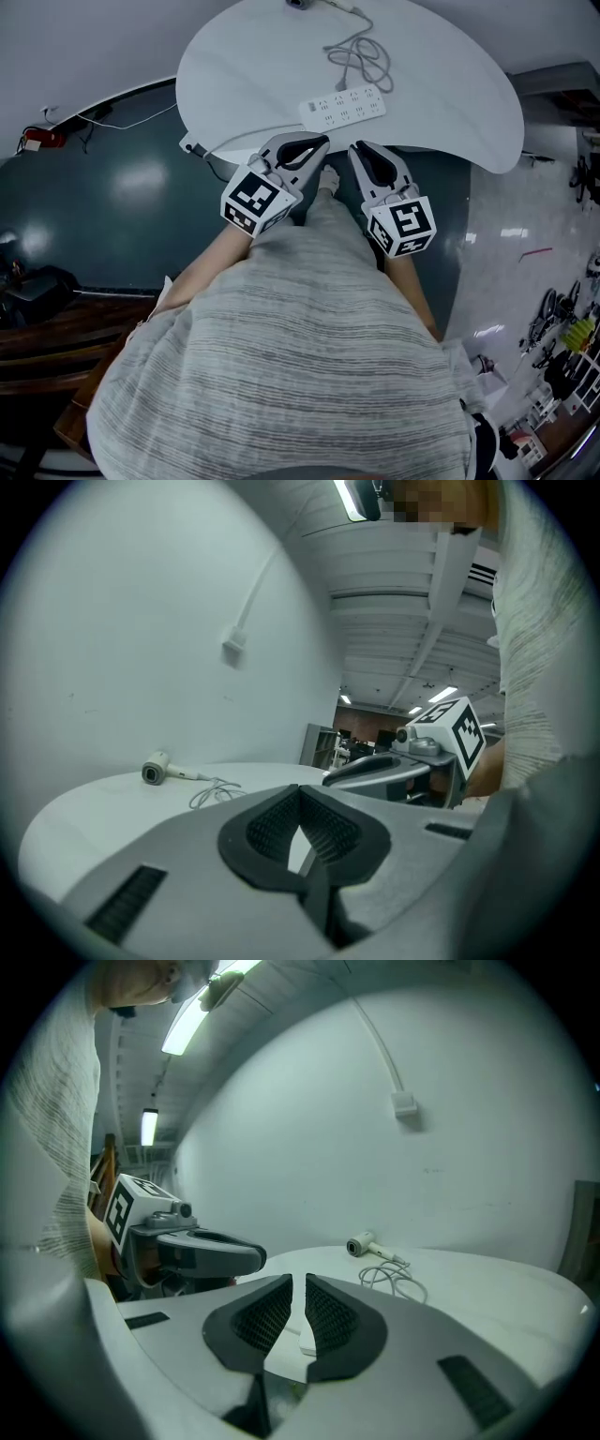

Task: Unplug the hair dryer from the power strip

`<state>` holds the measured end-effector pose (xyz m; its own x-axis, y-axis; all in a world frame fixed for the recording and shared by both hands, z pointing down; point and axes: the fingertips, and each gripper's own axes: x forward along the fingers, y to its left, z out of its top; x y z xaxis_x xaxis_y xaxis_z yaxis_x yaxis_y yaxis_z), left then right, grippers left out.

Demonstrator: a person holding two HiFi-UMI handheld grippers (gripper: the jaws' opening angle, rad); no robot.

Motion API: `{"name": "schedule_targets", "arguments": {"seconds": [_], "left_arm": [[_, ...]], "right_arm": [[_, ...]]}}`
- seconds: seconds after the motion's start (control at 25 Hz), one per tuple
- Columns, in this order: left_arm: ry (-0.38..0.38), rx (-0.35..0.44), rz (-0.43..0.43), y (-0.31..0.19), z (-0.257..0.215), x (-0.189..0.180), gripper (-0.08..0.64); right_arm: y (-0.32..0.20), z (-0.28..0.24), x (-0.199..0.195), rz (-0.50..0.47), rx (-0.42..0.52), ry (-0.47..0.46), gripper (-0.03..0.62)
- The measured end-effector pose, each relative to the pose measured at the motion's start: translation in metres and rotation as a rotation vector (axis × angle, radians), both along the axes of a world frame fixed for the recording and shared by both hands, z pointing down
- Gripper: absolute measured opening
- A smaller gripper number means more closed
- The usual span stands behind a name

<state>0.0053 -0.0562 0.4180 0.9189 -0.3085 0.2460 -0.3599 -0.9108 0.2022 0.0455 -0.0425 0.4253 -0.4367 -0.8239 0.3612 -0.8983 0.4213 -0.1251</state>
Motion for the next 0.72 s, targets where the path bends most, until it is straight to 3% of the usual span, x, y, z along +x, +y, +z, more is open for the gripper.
{"name": "schedule_targets", "arguments": {"seconds": [0.72], "left_arm": [[0.048,0.019,0.02,0.024,-0.02,-0.022,0.006]], "right_arm": [[0.032,-0.029,-0.021,0.023,0.048,0.062,0.026]]}}
